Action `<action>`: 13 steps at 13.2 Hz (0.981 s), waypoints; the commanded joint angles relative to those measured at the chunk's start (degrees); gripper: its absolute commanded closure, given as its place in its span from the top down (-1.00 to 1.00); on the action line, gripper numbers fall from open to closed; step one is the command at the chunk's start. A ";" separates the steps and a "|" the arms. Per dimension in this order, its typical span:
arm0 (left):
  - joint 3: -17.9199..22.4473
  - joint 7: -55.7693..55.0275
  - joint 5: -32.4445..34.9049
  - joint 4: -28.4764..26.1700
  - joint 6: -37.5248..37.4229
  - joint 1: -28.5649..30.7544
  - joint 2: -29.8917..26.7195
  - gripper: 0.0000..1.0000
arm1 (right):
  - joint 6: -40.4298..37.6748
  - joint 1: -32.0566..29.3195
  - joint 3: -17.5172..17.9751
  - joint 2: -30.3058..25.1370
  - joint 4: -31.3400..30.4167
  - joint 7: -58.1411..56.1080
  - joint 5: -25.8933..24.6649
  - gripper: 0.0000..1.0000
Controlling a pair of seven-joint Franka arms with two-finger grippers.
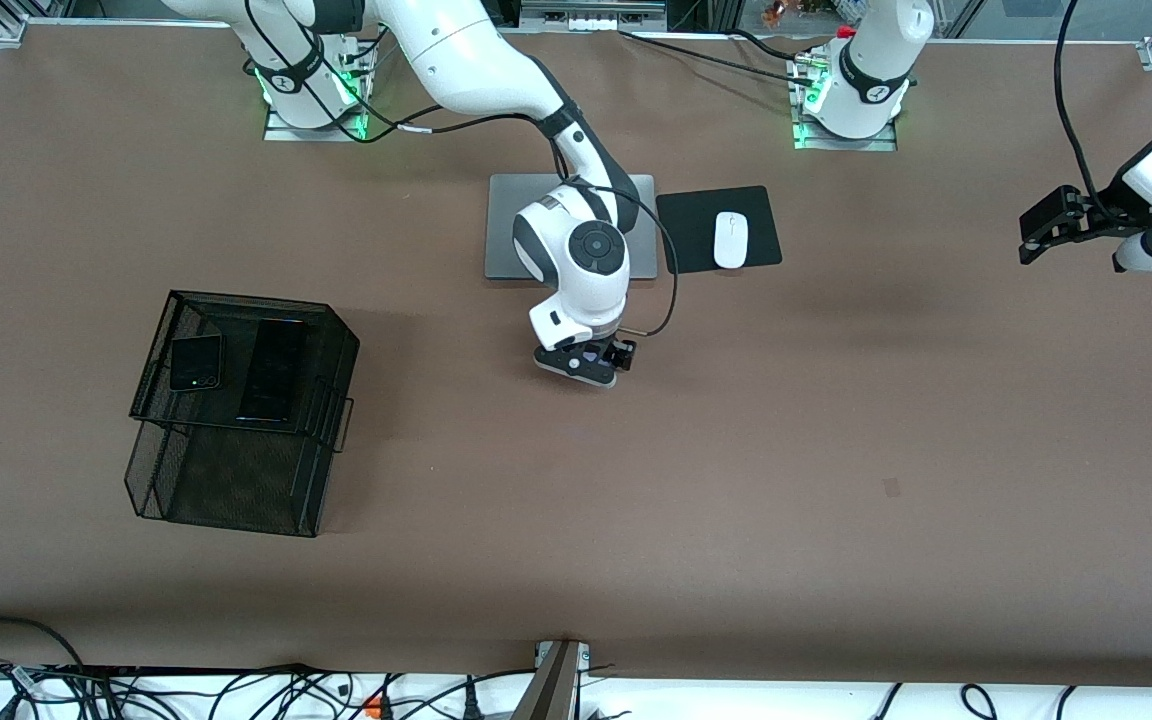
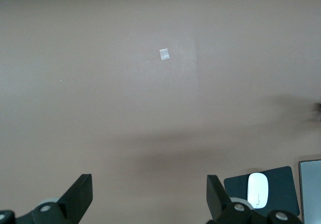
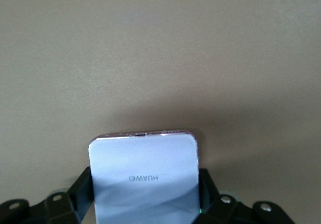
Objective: Place phones with both arms
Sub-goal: 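Reach down and grasp the white phone with the right gripper, then carry the white phone into the basket with the right gripper and release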
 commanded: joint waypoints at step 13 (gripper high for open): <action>0.07 0.02 -0.90 4.25 -3.65 -0.23 2.01 1.00 | -33.02 -24.23 -8.55 -21.52 1.98 -47.21 -0.81 -0.63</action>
